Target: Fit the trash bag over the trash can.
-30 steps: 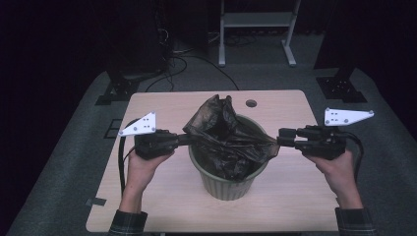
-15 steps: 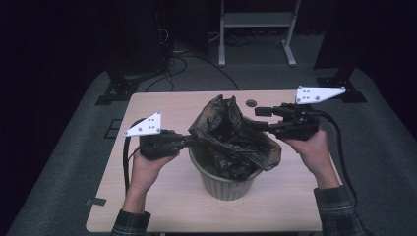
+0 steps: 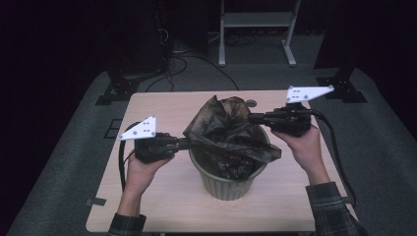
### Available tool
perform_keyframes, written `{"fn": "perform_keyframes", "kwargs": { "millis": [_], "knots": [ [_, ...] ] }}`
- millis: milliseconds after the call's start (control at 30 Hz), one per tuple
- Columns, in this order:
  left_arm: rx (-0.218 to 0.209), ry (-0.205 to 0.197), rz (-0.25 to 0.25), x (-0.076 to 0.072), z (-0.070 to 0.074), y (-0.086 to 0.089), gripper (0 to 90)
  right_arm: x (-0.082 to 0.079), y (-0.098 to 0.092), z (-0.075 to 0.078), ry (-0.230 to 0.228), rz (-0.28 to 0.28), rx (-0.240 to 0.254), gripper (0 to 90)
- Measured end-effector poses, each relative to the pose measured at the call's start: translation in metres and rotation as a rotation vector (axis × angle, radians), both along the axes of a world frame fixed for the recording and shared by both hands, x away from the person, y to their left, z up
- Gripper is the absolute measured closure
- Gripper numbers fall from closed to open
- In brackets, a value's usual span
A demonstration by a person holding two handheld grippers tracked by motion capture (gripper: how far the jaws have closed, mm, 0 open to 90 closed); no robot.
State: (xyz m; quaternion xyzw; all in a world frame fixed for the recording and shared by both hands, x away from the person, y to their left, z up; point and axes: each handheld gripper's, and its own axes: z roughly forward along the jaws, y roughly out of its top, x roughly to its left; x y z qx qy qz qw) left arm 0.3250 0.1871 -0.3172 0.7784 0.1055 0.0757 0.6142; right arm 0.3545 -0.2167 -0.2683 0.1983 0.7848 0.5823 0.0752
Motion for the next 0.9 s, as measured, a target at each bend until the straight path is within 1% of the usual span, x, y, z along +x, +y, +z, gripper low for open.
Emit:
{"fn": "perform_keyframes", "kwargs": {
  "millis": [67,133,167,200,233,267,300,333,367,400,433,500,533,600,633,667,733,800,833,900],
  "knots": [
    [-0.005,0.005,0.018,-0.002,-0.003,0.009,85.8,-0.002,-0.017,-0.002,0.005,-0.030,0.016,90.0],
    [-0.005,0.009,0.020,-0.005,-0.006,0.015,85.4,-0.006,-0.032,-0.005,0.001,-0.058,0.013,90.0],
    [-0.005,0.015,0.024,-0.006,-0.008,0.017,83.5,-0.008,-0.038,-0.006,0.006,-0.064,0.018,90.0],
    [-0.005,0.015,0.024,-0.006,-0.008,0.017,79.1,-0.008,-0.038,-0.006,0.006,-0.064,0.018,90.0],
    [0.003,0.016,0.028,-0.007,-0.009,0.019,71.2,-0.012,-0.046,-0.008,-0.003,-0.071,0.022,90.0],
    [-0.001,0.011,0.034,-0.007,-0.008,0.020,66.0,-0.014,-0.047,-0.008,-0.005,-0.066,0.020,89.8],
    [-0.013,0.006,0.038,-0.007,-0.007,0.023,59.4,-0.016,-0.048,-0.008,-0.011,-0.066,0.014,89.8],
    [-0.030,0.001,0.053,-0.007,-0.004,0.025,52.6,-0.018,-0.049,-0.008,-0.016,-0.066,0.008,89.8],
    [-0.051,-0.005,0.067,-0.006,-0.001,0.028,48.3,-0.019,-0.049,-0.007,-0.019,-0.066,0.002,89.8],
    [-0.051,-0.005,0.067,-0.006,-0.001,0.028,45.1,-0.019,-0.049,-0.007,-0.019,-0.066,0.002,89.8],
    [-0.089,-0.005,0.074,-0.003,0.006,0.032,42.7,-0.021,-0.050,-0.007,-0.025,-0.060,0.002,89.8],
    [-0.107,-0.013,0.081,0.002,0.016,0.032,40.1,-0.021,-0.049,-0.006,-0.026,-0.057,0.000,89.8],
    [-0.107,-0.010,0.083,0.006,0.021,0.030,37.6,-0.021,-0.048,-0.006,-0.027,-0.053,-0.001,89.8],
    [-0.101,-0.010,0.085,0.015,0.030,0.025,35.7,-0.021,-0.047,-0.006,-0.030,-0.051,0.000,89.8],
    [-0.102,-0.002,0.080,0.024,0.035,0.019,34.5,-0.021,-0.046,-0.006,-0.029,-0.046,0.001,89.8],
    [-0.102,-0.002,0.080,0.024,0.035,0.019,33.8,-0.021,-0.046,-0.006,-0.029,-0.046,0.001,89.8],
    [-0.099,0.002,0.072,0.035,0.041,0.012,33.6,-0.020,-0.045,-0.006,-0.031,-0.041,0.002,89.8],
    [-0.100,0.015,0.064,0.048,0.045,0.003,33.3,-0.020,-0.044,-0.006,-0.033,-0.035,0.004,89.8],
    [-0.093,0.021,0.060,0.056,0.047,-0.002,33.3,-0.020,-0.043,-0.005,-0.034,-0.032,0.005,89.8],
    [-0.100,0.040,0.037,0.067,0.049,-0.010,33.3,-0.020,-0.042,-0.004,-0.038,-0.025,0.006,89.8]
  ]
}}
